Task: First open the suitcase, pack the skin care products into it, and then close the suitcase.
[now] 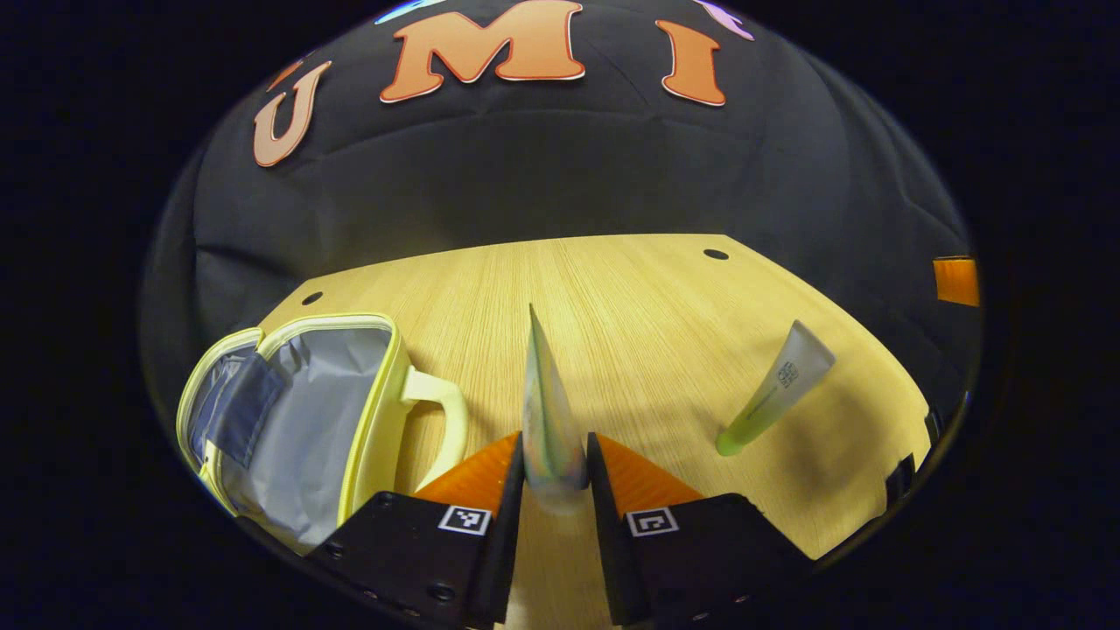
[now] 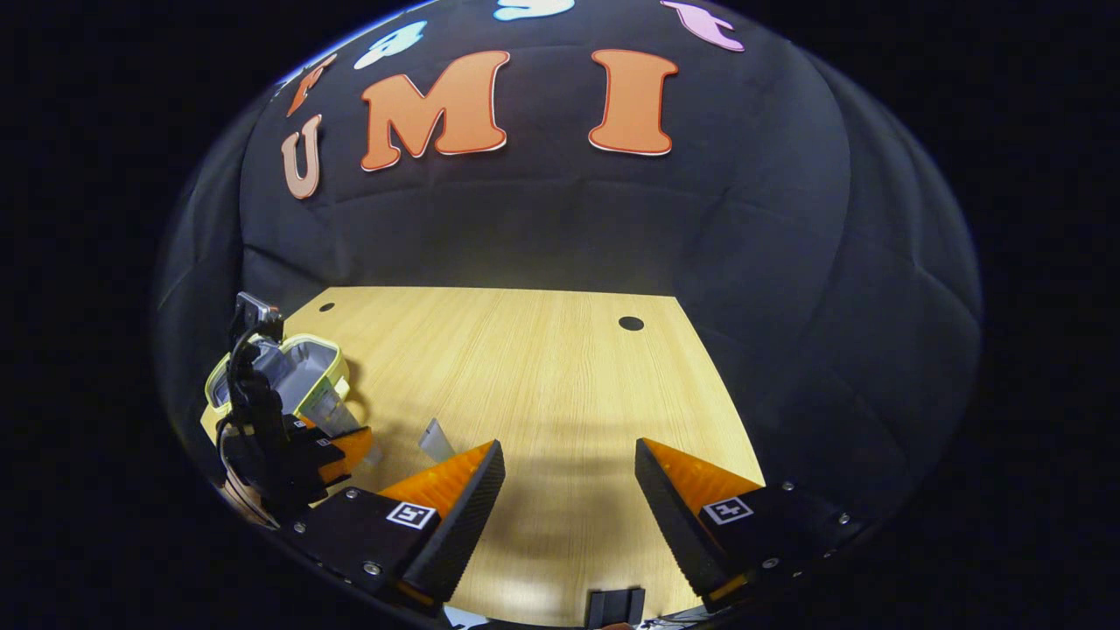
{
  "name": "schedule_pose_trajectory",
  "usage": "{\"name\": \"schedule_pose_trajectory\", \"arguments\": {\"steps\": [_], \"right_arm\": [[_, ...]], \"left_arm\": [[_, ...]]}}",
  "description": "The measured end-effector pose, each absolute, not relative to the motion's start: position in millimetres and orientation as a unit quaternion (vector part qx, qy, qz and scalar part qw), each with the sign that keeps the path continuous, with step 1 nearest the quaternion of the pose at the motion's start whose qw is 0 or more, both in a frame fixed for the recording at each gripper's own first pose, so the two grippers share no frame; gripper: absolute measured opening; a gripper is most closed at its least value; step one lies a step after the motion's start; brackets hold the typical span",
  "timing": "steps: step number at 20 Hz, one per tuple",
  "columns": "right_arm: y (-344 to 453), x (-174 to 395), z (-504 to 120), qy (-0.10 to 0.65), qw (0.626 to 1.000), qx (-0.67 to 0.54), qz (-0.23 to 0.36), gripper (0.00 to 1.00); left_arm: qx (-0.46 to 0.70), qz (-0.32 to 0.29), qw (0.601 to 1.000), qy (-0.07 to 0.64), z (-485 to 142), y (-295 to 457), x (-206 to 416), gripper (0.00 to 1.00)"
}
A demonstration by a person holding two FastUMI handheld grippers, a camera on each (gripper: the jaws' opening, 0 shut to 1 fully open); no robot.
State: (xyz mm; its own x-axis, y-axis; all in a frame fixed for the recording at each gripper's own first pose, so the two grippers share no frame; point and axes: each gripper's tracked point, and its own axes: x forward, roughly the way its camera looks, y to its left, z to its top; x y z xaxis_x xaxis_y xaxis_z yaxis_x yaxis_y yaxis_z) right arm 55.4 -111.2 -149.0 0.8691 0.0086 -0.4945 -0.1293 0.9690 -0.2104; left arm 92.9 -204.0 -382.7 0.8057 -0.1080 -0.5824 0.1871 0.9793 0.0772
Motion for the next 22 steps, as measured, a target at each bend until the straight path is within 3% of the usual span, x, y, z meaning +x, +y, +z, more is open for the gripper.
{"name": "schedule_pose_trajectory", "arguments": {"steps": [2, 12, 22], "right_arm": [[-110, 55, -151, 0.257, 0.958, -0.121, 0.037, 0.95], [-43, 63, -144, 0.235, 0.965, -0.092, 0.068, 0.96], [2, 81, -234, 0.299, 0.941, -0.129, 0.090, 0.96]], "left_arm": [[0.055, -0.080, 0.946, 0.310, -377, -201, 82, 0.36], [-0.007, -0.123, 0.934, 0.335, -301, -174, 50, 0.35], [-0.014, -0.083, 0.937, 0.339, -247, -70, 22, 0.36]]}}
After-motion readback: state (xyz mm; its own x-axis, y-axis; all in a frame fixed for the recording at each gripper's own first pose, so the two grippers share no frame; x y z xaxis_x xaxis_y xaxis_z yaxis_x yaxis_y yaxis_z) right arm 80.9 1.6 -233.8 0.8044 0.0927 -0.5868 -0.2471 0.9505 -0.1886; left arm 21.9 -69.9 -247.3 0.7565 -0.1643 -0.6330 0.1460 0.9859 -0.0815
